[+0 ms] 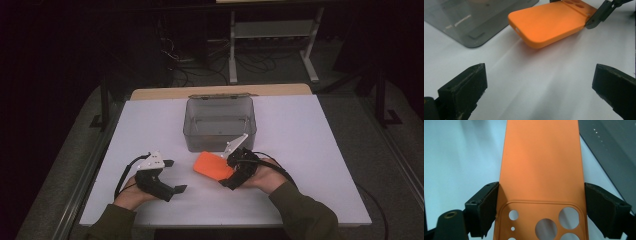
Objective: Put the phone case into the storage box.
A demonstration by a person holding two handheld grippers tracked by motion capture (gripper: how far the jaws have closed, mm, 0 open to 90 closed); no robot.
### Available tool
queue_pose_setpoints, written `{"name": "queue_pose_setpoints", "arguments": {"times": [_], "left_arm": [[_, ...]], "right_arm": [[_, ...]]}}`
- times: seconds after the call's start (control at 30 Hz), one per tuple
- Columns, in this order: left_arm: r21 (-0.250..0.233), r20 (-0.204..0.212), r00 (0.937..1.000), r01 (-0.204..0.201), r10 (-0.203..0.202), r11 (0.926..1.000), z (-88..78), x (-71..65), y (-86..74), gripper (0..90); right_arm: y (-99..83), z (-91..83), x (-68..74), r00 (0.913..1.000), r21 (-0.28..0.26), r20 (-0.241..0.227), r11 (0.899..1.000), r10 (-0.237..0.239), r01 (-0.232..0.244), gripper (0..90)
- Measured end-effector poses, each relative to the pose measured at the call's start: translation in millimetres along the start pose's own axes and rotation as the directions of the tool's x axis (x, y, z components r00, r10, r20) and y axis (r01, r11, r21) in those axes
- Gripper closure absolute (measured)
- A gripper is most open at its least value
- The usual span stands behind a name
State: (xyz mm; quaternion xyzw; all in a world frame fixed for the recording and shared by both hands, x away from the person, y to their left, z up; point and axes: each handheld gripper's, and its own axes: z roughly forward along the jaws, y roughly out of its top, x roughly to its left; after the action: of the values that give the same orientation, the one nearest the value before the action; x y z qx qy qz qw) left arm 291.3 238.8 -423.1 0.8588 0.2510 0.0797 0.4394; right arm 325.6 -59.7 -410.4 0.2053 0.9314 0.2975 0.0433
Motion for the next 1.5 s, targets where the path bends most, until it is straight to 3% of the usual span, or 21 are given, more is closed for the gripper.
{"name": "queue_pose_setpoints", "arguments": {"times": [1.23,1.5], "left_arm": [[0.023,-0.021,0.9997,-0.006,0.006,0.9997,3.2,1.1,-1.0,0.0],[0.015,-0.022,0.9997,-0.011,0.012,0.9998,4.5,1.2,0.3,0.0]], "right_arm": [[-52.9,-44.7,-15.2,0.9989,-0.029,0.023,0.999,0.041,-0.040,15.4],[-54.5,-47.6,-15.3,0.9988,-0.036,0.028,0.999,0.041,-0.040,15.4]]}}
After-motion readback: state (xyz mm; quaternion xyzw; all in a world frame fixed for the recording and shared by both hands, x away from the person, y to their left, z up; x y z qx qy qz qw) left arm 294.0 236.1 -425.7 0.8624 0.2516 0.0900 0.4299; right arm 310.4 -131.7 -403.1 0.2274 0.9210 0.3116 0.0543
